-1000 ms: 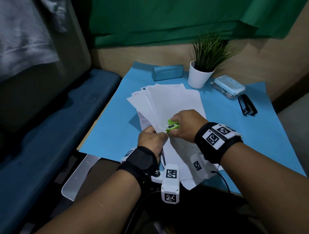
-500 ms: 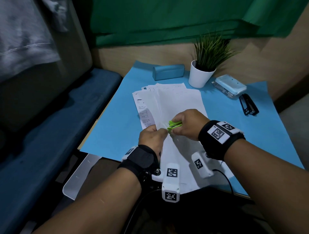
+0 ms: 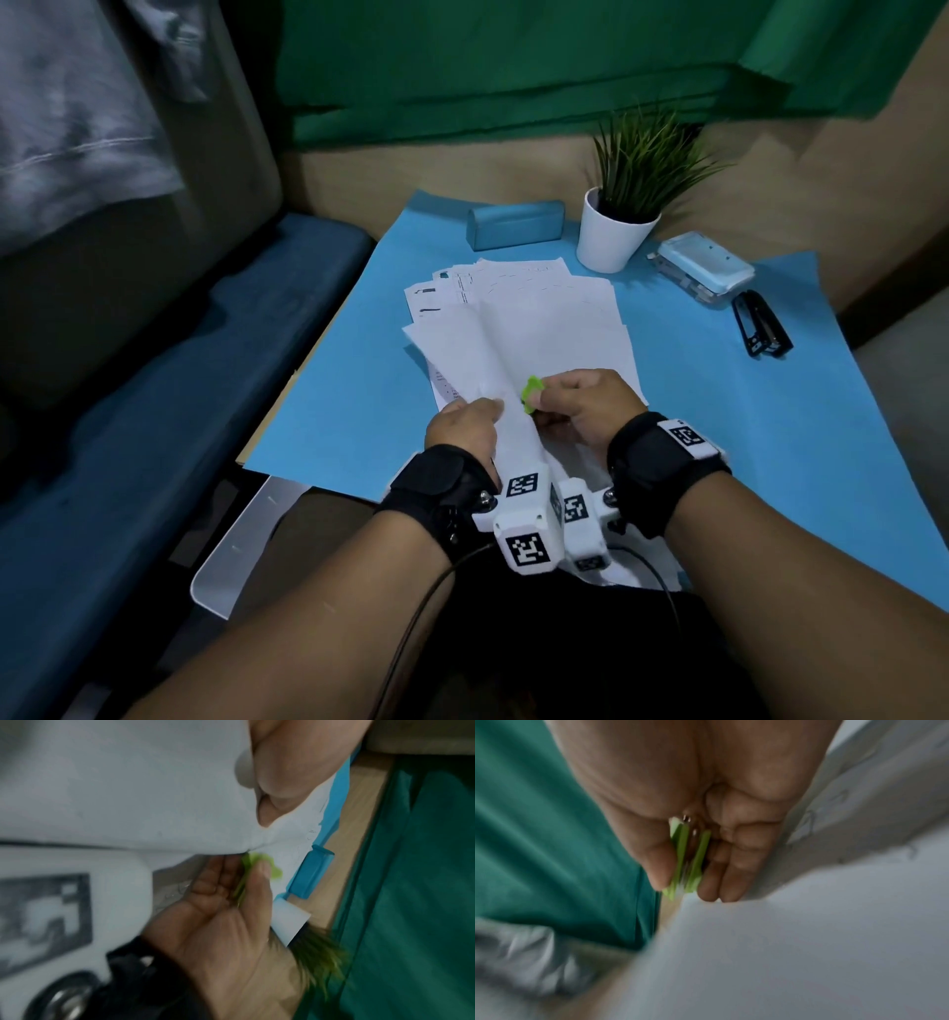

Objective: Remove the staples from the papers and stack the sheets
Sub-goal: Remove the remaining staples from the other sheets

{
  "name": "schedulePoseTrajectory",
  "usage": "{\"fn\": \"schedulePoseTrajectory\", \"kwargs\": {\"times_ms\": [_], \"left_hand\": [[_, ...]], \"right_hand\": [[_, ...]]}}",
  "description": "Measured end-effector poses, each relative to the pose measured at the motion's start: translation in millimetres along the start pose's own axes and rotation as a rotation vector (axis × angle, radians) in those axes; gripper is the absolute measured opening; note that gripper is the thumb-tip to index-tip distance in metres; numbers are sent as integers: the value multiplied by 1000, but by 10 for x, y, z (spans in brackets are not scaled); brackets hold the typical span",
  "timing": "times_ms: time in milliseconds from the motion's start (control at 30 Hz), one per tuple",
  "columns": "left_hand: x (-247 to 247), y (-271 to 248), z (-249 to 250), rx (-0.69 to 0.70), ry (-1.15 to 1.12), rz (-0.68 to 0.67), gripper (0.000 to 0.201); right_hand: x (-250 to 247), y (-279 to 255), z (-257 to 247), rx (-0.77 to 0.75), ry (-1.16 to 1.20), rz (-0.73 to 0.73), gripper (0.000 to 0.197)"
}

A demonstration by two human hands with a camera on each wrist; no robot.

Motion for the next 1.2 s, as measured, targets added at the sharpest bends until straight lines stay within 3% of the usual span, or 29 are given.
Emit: {"fn": "schedulePoseTrajectory", "kwargs": {"times_ms": [100, 233, 333, 533, 667, 800, 1033, 1200], "left_hand": [[-65, 35, -1, -19, 52, 28, 14], [-86, 68, -9, 14, -3, 81, 20], [-82, 100, 14, 39, 16, 22, 32], [-89, 63, 121, 158, 300, -17, 34], [-124, 97, 244, 262, 418, -22, 32], [-208, 88, 565, 472, 778, -1, 4], [-55, -124, 1273, 816, 1236, 37, 14], [102, -237, 1569, 896, 1420, 9, 13]], "right_hand": [[-48, 49, 15, 28, 174, 24, 11], [-86, 75, -9, 19, 115, 27, 10], [-115, 86, -23, 17, 95, 22, 8], [-256, 92, -61, 24, 59, 35, 12], [-503, 81, -205, -120, -164, 186, 16], [-707, 85, -211, -148, -338, 271, 21], [-597, -31, -135, -220, -741, 316, 28], [-486, -145, -266, -275, -940, 338, 31]]}}
Point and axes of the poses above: each hand's wrist, its own y-axis towards the middle knuckle, its own x-axis out of the palm, z = x × y, the point moved 3 cm from there along y, towards the middle knuckle, and after that the axes turned 9 degrees about x, right-handed, at the moved point
